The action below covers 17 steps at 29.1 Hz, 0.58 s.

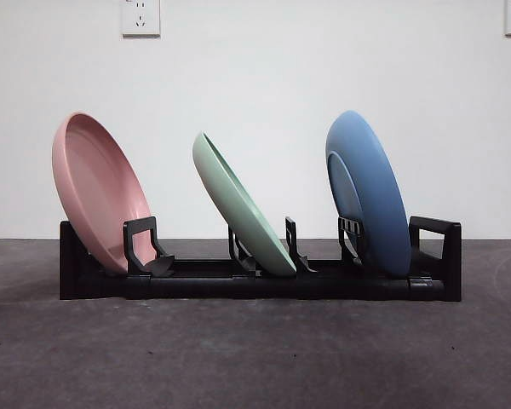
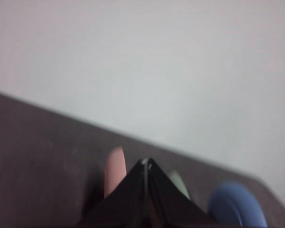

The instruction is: Place the plate

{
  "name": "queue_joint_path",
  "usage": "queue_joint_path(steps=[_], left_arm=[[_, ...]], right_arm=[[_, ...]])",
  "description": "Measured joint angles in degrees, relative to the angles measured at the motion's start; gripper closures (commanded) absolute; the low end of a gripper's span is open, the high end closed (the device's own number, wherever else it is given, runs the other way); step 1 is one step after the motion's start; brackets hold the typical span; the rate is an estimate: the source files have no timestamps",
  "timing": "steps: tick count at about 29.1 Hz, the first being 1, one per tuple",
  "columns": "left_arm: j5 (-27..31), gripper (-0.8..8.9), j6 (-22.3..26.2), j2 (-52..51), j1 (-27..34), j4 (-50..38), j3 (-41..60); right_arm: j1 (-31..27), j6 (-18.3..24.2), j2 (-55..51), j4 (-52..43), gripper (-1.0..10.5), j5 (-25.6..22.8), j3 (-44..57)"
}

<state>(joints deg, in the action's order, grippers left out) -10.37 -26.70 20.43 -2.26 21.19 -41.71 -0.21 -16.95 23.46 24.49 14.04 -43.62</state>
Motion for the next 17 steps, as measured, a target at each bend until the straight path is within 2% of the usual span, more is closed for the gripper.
queue_joint_path(steps=[4,7,13,16,17], left_arm=[[-3.48,8.03,1.92,9.03,0.0,11.61,-7.39],[-5.44,8.03,4.39,15.45,-0.02,20.17,-12.81],[-6.05,8.03,11.13,26.58,0.0,36.5,-23.45],[-6.08,8.02,15.15,30.88,0.0,41.35,-27.67],[-6.08,7.58,16.13,32.13,-0.02,41.57,-28.59]], right_arm=[[0.0,2.12,8.17,10.29,9.3,4.9,-8.9],[0.11,4.55,13.35,17.55,9.3,6.84,-14.12],[1.11,8.87,21.53,29.62,9.3,6.99,-20.98],[1.75,11.85,26.34,35.93,9.3,7.02,-23.56],[2.03,13.27,28.11,36.96,9.0,6.97,-23.63]])
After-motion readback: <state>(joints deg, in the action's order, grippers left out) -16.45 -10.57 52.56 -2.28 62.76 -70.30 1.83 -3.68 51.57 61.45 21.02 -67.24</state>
